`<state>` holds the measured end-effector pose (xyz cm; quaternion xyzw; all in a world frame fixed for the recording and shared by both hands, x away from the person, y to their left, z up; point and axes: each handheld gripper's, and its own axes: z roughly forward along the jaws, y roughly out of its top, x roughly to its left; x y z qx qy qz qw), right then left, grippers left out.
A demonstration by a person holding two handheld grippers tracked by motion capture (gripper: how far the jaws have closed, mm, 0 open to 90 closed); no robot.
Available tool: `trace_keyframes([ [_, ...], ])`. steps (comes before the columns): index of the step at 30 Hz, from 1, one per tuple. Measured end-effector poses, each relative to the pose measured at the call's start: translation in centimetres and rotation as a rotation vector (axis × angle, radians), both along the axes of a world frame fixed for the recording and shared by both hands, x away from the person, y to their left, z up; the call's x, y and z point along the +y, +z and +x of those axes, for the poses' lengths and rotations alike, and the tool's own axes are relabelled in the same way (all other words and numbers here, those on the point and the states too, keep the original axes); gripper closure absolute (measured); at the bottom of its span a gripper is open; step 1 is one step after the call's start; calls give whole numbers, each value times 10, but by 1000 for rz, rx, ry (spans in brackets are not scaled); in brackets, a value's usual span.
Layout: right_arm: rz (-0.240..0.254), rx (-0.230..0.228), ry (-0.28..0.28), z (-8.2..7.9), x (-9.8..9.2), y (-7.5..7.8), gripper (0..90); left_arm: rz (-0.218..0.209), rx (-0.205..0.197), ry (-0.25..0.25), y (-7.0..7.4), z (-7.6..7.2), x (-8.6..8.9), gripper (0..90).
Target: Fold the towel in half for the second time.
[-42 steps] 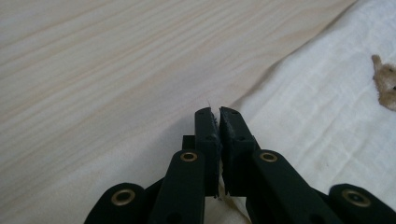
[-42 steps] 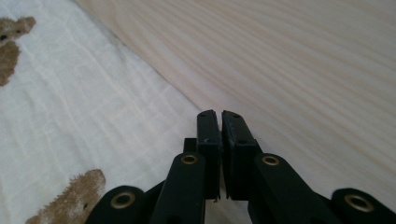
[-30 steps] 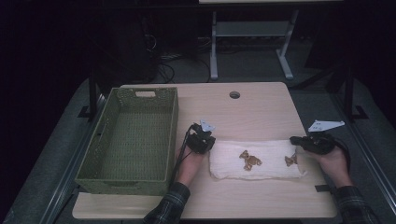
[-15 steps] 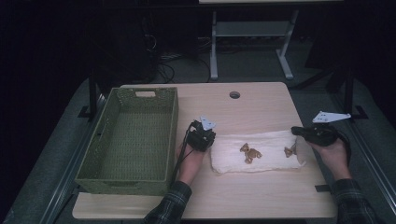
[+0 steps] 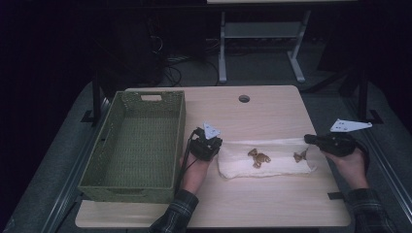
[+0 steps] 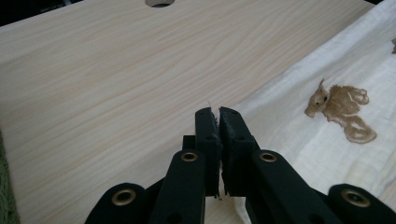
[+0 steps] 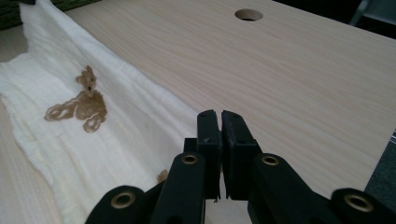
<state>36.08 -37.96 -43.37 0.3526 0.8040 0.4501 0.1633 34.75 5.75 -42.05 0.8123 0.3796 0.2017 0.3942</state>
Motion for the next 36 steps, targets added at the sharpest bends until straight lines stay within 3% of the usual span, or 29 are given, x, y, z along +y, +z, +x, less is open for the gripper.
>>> trace_keyframes([
  [7,0,13,23,-9,-1,-3,863,8,10,-14,-4,-7,2,863],
  [8,-17,27,33,-13,2,-5,863,23,10,-18,-5,-9,3,863],
  [12,-40,39,43,-17,6,-8,863,12,26,-25,-8,-15,4,862],
  [21,-23,55,38,-26,1,-13,862,2,25,-50,-7,-30,5,861],
  [36,-48,85,52,-44,-3,-19,862,57,37,-95,-14,-48,0,860],
])
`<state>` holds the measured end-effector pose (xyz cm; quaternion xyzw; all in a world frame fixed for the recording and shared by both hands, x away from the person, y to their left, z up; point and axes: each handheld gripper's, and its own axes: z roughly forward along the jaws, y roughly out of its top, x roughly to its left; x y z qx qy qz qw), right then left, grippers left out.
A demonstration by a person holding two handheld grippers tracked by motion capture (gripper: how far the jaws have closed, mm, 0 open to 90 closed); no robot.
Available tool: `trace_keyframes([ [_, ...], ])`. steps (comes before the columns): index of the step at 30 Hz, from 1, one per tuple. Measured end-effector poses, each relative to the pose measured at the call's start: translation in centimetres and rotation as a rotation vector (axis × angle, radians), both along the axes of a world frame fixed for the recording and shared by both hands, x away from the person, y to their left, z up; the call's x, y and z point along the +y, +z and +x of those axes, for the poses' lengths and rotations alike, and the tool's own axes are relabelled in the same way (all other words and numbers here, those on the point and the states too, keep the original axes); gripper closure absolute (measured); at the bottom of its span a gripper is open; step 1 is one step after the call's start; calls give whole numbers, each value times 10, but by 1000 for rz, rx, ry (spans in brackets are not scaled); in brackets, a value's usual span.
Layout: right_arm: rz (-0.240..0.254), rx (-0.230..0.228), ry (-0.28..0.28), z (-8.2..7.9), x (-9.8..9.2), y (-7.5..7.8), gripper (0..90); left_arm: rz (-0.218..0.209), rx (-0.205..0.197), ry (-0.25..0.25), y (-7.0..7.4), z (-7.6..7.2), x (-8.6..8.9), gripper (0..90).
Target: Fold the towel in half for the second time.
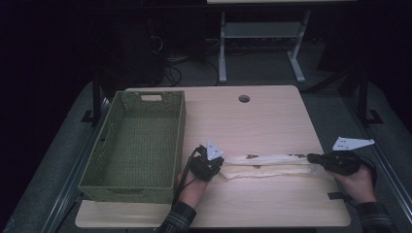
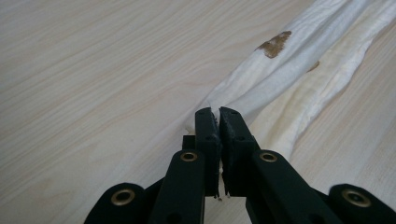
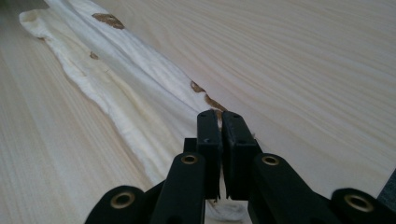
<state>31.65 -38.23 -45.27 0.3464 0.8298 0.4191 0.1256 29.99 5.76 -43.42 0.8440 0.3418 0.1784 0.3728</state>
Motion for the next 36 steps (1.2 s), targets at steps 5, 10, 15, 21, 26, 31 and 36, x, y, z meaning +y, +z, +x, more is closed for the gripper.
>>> trace_keyframes([
  [5,-3,6,11,-6,1,-1,859,20,15,0,-3,-2,0,860],
  [10,-12,27,26,-10,3,-5,851,36,42,-5,-8,-6,-1,859],
  [15,19,29,47,-15,0,1,725,20,61,-3,-6,-10,-1,810],
  [21,57,2,57,-18,2,10,833,-53,24,-41,11,-13,-3,792],
  [26,-30,61,80,-16,12,-2,865,-58,110,-87,-7,-8,-12,810],
  [31,-100,101,92,-14,17,-13,882,24,170,-106,-24,-4,-18,816],
  [36,-104,104,93,-15,18,-13,868,48,157,-122,-24,-5,-20,814],
])
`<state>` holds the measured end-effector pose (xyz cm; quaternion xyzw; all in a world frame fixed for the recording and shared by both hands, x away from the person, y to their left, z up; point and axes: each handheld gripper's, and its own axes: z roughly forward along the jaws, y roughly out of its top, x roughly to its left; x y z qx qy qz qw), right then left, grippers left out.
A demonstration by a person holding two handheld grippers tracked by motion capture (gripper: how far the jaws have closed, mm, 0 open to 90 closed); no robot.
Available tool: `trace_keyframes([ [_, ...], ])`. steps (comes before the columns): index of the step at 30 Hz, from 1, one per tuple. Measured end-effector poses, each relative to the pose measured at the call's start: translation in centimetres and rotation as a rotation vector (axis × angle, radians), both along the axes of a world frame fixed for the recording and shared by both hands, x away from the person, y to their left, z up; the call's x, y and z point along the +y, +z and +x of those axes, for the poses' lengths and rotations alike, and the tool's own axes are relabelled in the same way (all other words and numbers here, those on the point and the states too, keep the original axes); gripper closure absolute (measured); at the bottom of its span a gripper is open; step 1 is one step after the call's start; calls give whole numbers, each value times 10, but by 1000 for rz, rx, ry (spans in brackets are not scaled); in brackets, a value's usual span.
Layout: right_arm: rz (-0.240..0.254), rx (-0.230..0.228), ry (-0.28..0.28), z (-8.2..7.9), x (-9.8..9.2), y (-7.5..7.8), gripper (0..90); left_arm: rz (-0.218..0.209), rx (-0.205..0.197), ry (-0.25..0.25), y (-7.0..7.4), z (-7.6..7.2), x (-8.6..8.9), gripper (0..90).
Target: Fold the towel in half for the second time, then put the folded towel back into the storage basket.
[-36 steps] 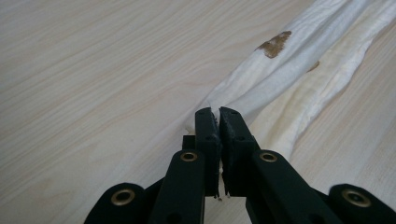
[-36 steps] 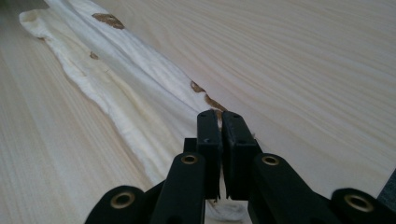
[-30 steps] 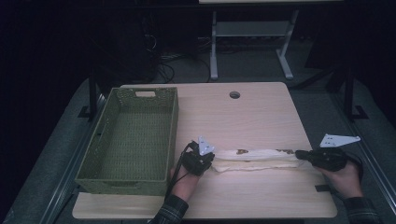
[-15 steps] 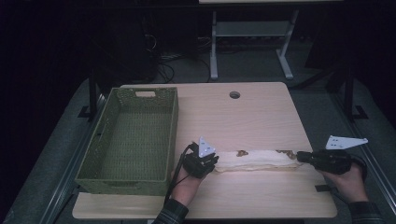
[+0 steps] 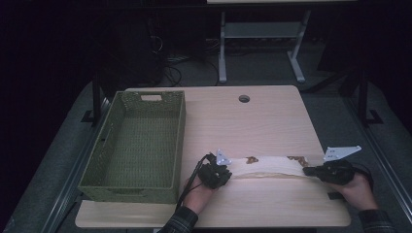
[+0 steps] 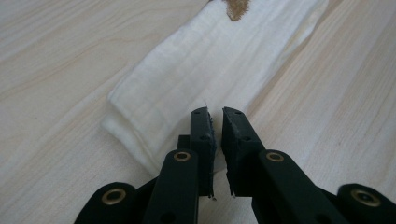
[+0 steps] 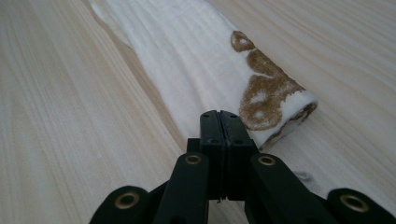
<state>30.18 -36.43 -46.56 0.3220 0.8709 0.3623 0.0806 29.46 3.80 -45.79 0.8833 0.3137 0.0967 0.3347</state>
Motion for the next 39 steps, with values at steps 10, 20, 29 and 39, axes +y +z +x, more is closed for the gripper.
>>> trace_keyframes([
  [10,71,-6,-6,-15,1,8,895,-46,-11,-16,13,-1,10,571],
  [20,46,27,11,-15,10,-2,897,-46,-8,-9,11,-2,11,333],
  [29,11,19,0,-2,14,-5,898,-36,-21,-3,8,1,11,260],
  [39,-3,-11,-19,23,15,-6,898,-31,-15,5,7,2,13,252],
])
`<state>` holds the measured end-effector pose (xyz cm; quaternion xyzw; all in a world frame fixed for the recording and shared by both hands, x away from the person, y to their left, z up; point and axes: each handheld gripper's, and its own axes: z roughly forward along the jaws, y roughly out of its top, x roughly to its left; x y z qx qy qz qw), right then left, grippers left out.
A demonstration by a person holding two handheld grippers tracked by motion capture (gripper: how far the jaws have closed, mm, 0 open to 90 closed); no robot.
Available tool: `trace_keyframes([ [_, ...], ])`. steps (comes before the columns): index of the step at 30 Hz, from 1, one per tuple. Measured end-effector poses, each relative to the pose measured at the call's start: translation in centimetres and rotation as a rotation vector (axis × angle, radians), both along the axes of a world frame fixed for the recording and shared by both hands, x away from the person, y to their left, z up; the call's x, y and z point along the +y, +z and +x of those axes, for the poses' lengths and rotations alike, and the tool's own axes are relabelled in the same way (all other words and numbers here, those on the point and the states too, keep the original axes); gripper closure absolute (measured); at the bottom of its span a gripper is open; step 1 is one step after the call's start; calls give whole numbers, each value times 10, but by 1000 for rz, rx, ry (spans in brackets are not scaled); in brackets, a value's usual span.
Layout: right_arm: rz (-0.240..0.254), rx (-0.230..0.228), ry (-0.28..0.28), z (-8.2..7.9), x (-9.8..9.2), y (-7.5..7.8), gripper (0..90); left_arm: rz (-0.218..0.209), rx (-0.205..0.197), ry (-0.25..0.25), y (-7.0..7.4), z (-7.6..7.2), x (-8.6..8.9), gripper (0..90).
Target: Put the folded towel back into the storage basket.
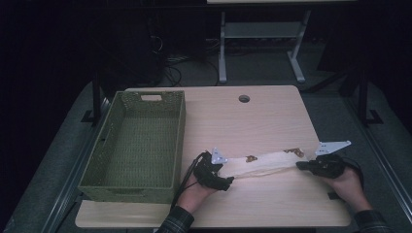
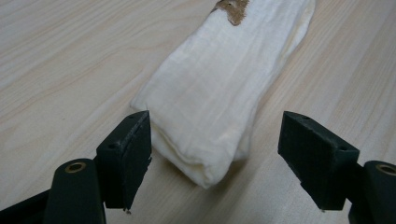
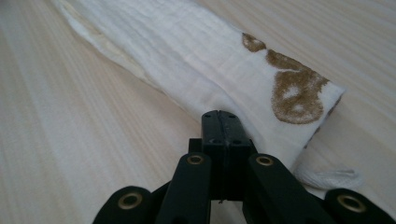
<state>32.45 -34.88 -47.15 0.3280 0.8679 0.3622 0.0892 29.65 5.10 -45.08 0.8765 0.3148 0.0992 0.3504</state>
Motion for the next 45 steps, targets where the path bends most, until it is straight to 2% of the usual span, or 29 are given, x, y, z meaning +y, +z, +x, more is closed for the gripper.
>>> trace_keyframes([
  [2,-4,-16,10,5,0,-1,898,-3,-9,3,1,0,1,252],
  [3,-3,-7,-4,7,1,0,898,-4,-11,3,1,0,1,252],
  [14,10,-38,-21,45,11,2,899,-5,-25,12,3,1,2,252],
  [21,9,-52,-23,73,26,1,898,-11,-25,16,4,1,3,252],
  [26,39,-61,-31,91,36,-3,898,-11,-23,15,4,2,3,252],
  [27,52,-48,-35,95,37,-3,898,-10,-24,16,4,3,3,252],
  [30,44,-55,-33,100,42,-2,898,-16,-22,14,5,4,2,256],
  [32,50,-54,-27,98,42,0,886,-21,-25,12,6,6,1,287],
  [34,58,-60,-23,94,39,3,807,-31,-25,12,7,9,1,333],
  [36,88,-63,-19,89,34,8,739,-41,-22,9,9,13,0,419],
  [41,111,-62,-30,76,25,14,622,-46,-22,31,11,25,-3,677],
  [45,133,-60,-23,74,20,14,521,-16,-41,41,10,35,-5,864],
])
